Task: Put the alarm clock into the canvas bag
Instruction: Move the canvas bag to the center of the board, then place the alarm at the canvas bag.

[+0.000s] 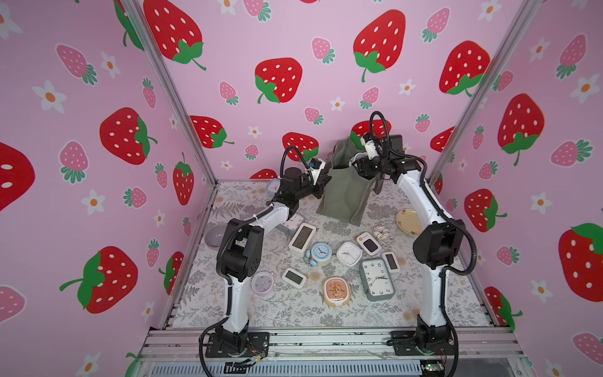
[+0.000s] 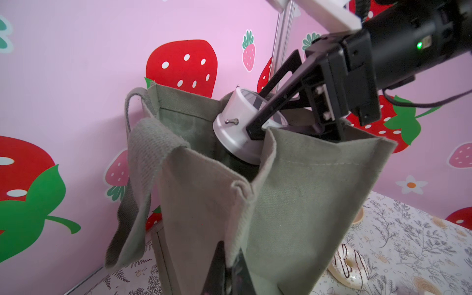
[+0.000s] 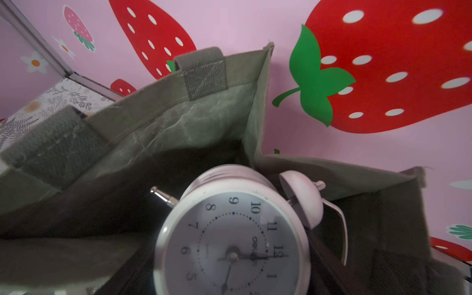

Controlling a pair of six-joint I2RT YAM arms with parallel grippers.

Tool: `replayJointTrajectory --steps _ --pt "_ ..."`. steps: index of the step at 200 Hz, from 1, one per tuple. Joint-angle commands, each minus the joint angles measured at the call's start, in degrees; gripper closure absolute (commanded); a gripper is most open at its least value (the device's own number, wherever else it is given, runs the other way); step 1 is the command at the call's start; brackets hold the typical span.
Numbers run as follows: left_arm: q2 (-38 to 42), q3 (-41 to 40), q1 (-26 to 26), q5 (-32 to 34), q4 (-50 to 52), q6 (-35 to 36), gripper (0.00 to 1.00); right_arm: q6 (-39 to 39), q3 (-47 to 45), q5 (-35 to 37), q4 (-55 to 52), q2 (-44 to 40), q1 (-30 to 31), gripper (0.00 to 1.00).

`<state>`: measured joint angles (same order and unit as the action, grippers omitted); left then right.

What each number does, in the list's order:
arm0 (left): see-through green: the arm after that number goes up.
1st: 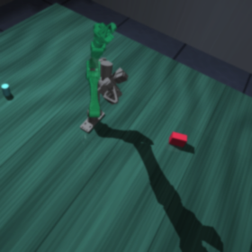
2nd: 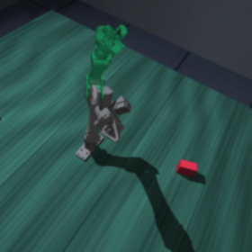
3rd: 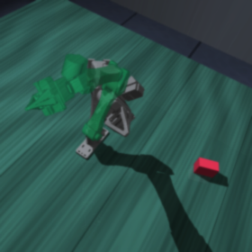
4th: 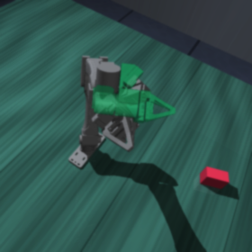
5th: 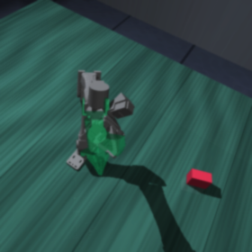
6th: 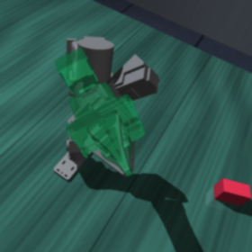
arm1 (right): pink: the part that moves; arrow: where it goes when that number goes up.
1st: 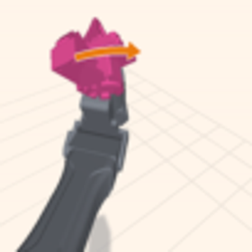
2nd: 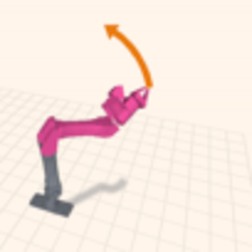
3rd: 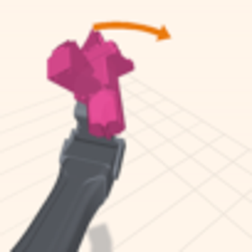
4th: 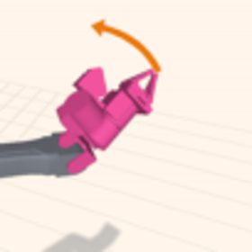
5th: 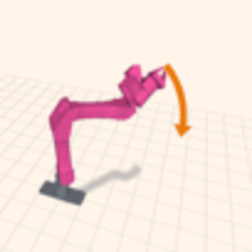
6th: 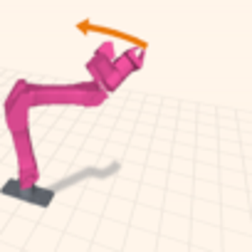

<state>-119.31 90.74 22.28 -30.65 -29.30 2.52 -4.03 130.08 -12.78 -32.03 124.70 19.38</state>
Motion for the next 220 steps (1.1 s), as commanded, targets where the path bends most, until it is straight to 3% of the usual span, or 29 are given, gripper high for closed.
replayJointTrajectory --steps 1,62,149,220 --pt "2.67 -0.3 0.24 -1.06 0.0 1.61 1.0 -3.51 -3.06 -2.05 -1.24 -3.89 2.0 0.33" --pt "6.48 -4.92 0.07 -1.86 -0.76 3.22 1.0 -6.65 -10.51 -3.38 -1.28 -10.59 6.29 0.31" --pt "6.65 -5.95 -0.57 -2.9 -0.35 1.37 1.0 -5.19 7.62 -2.5 -8.33 6.0 3.04 0.32" --pt "5.57 -5.34 -0.61 -3.08 -0.4 0.14 1.0 -11.4 4.65 -3.01 -10.94 10.13 3.65 0.32"
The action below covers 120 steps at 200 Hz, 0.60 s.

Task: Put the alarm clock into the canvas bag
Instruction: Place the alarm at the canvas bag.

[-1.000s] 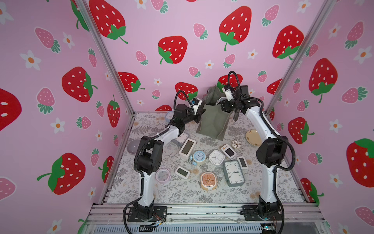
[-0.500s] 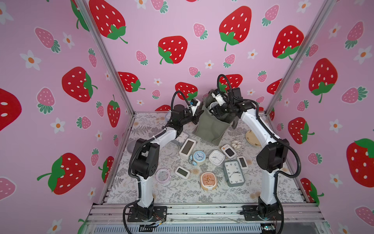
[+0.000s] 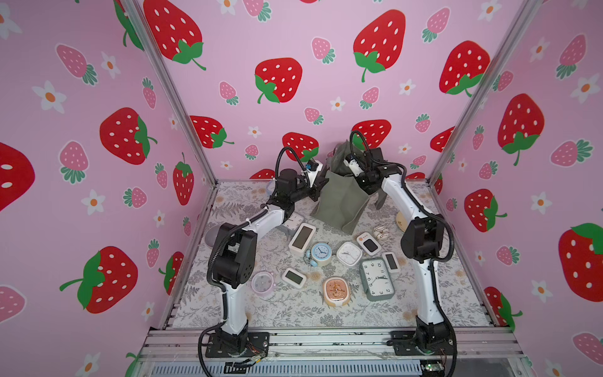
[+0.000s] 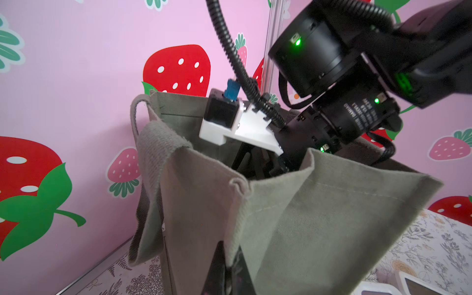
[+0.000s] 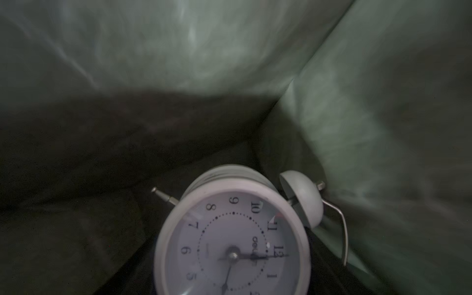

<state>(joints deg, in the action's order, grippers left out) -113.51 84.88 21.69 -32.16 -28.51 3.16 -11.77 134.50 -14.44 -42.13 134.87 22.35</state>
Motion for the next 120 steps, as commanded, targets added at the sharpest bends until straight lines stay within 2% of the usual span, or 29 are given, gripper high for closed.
replayJointTrajectory --steps 1,84,120 --pt "-0.22 0.58 -0.04 -1.53 -1.19 -0.55 1.0 -3.68 0.24 -1.32 -0.89 -0.04 0.68 0.32" --pt "-0.15 1.05 0.01 -0.97 -0.54 -1.05 1.0 -4.23 0.46 -1.91 -0.74 5.38 0.64 0.29" --pt "-0.35 0.82 0.0 -0.63 -0.23 -1.05 1.0 -3.19 -0.45 -2.42 1.46 5.23 0.59 0.18"
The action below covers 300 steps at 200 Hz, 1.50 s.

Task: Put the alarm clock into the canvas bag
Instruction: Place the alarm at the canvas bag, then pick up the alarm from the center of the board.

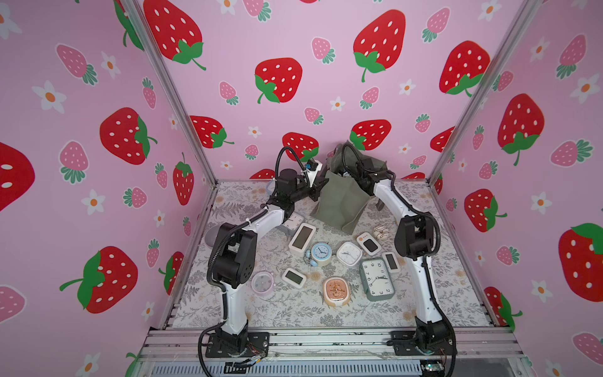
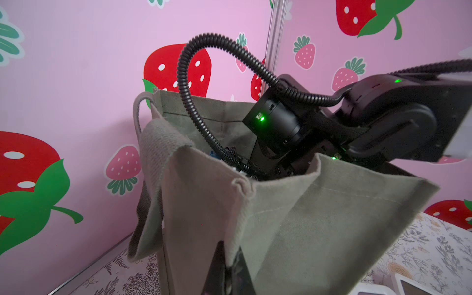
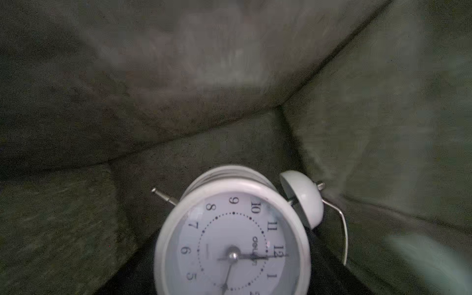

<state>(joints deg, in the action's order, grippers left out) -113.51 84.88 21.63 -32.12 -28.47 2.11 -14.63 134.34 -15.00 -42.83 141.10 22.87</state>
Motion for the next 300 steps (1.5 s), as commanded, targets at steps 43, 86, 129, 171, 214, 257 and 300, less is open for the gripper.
replayJointTrajectory --steps 43,86,129,171,214,257,300 --pt "-0.32 0.38 -0.35 -0.48 -0.27 -0.53 1.0 -0.63 -1.37 -0.98 2.9 -3.12 0.11 0.0" --pt "-0.19 0.78 -0.71 -0.62 0.06 -0.01 1.0 0.65 -2.96 -1.2 3.98 -12.24 -0.11 0.0" --pt "-0.56 1.68 -0.8 -1.43 1.6 1.87 1.0 5.15 -16.35 -4.66 11.56 -29.62 -0.11 0.0" --pt "-1.75 3.64 -0.97 -1.16 1.82 0.59 1.0 7.73 -43.36 -6.52 22.09 -52.27 0.84 0.0" --pt "-2.17 4.06 -0.99 -1.46 1.41 -0.39 1.0 7.81 -60.45 2.81 19.03 -59.57 10.6 0.0" --pt "-1.88 3.46 -1.01 -0.47 0.53 -0.44 1.0 15.82 -69.0 15.83 13.79 -57.53 18.85 0.0" --pt "-1.82 3.18 -1.06 -0.58 0.17 -0.35 1.0 19.53 -72.8 17.92 13.3 -53.72 23.35 0.0"
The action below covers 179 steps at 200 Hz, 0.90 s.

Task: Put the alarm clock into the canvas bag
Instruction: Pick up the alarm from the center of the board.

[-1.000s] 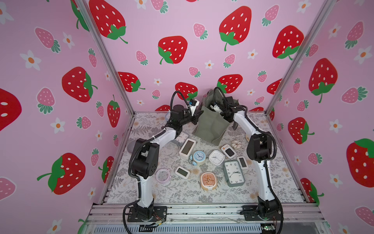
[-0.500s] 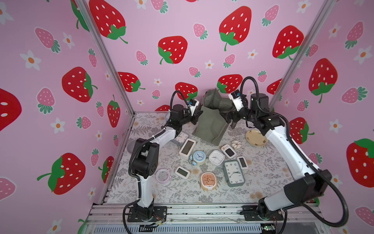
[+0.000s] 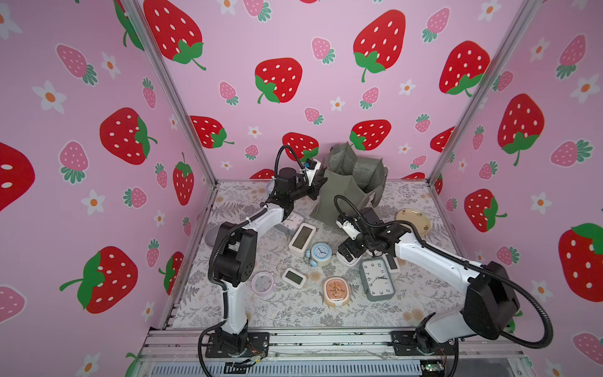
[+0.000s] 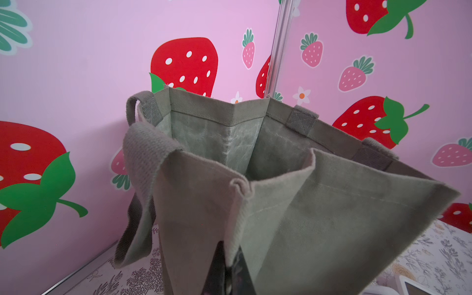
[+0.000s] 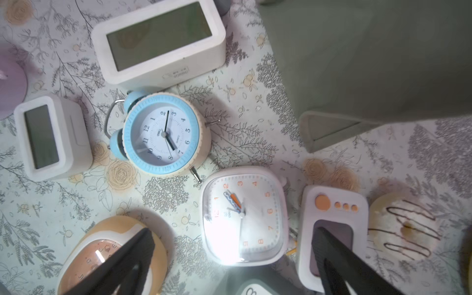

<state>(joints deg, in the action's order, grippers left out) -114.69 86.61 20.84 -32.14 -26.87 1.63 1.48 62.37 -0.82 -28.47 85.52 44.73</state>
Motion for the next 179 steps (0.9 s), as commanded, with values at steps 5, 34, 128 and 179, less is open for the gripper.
replayJointTrajectory --steps 5,34,128,179 --pt "-0.62 1.37 -0.23 -0.56 -1.5 0.12 1.0 3.53 -0.88 4.43 -1.04 2.57 1.58 0.0" --pt "-0.64 1.18 -0.27 -0.42 -1.52 0.43 1.0 3.37 0.24 9.38 -2.77 7.28 1.59 0.0" --pt "-0.62 1.11 -0.27 -0.49 -1.51 0.65 1.0 -0.03 4.0 11.29 -3.15 15.82 1.6 0.0" --pt "-0.88 1.18 -0.28 -0.73 -1.38 0.84 1.0 -1.33 3.58 10.83 -3.29 11.78 1.2 0.0"
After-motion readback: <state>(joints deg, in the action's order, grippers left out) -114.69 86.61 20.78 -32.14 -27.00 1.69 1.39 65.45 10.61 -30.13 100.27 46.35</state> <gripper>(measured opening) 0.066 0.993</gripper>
